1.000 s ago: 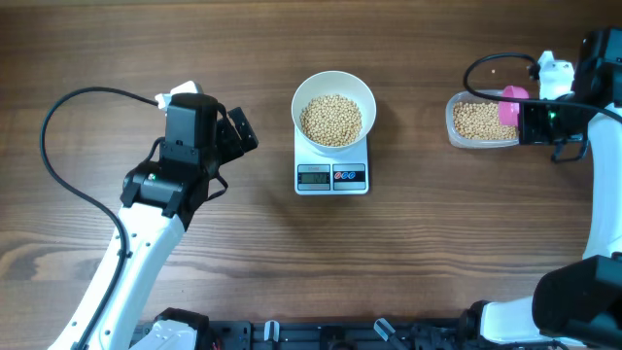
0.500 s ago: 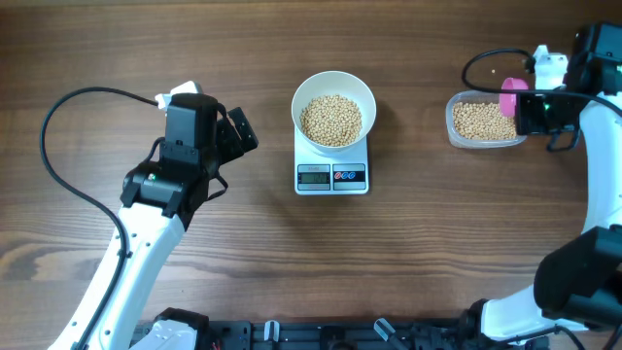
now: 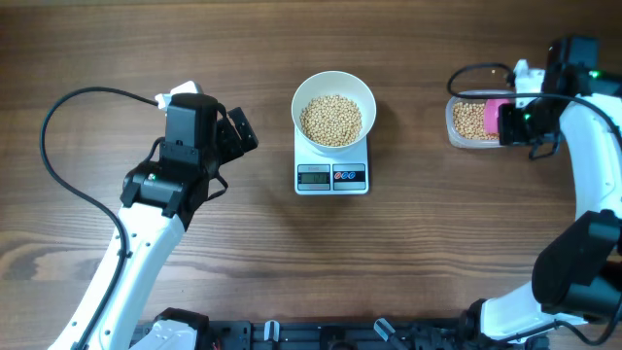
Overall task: Scoop item into bowl and weigh 150g on scale
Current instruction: 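Scoop a small amount of soybeans from the tub with the right gripper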
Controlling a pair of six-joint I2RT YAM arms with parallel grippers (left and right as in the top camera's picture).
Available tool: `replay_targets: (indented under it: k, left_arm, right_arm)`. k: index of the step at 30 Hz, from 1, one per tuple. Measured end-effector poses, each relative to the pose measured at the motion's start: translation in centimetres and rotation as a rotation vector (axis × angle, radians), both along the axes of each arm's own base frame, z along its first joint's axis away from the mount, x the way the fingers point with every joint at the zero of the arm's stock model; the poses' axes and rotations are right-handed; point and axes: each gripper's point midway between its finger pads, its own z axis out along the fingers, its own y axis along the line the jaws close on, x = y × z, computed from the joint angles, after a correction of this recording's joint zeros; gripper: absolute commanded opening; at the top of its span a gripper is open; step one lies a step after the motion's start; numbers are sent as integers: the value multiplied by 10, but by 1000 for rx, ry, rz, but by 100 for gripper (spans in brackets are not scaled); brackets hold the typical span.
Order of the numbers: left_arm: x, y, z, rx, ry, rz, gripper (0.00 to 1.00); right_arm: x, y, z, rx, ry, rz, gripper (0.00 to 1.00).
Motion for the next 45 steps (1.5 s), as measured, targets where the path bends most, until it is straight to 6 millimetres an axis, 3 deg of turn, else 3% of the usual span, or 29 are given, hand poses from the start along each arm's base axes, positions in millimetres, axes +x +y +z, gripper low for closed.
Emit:
replay_targets:
  k: [11,28,45]
  left_arm:
    - [0,0,0,0,0,0,100]
    - [0,0,0,0,0,0,100]
    - [0,0,0,0,0,0,100]
  right_arm:
    - [-4,6,-5,17,21,-48,4]
    - [-9,51,0,278,31,-42,4]
    - [-17,29,7,437,28,-234,4]
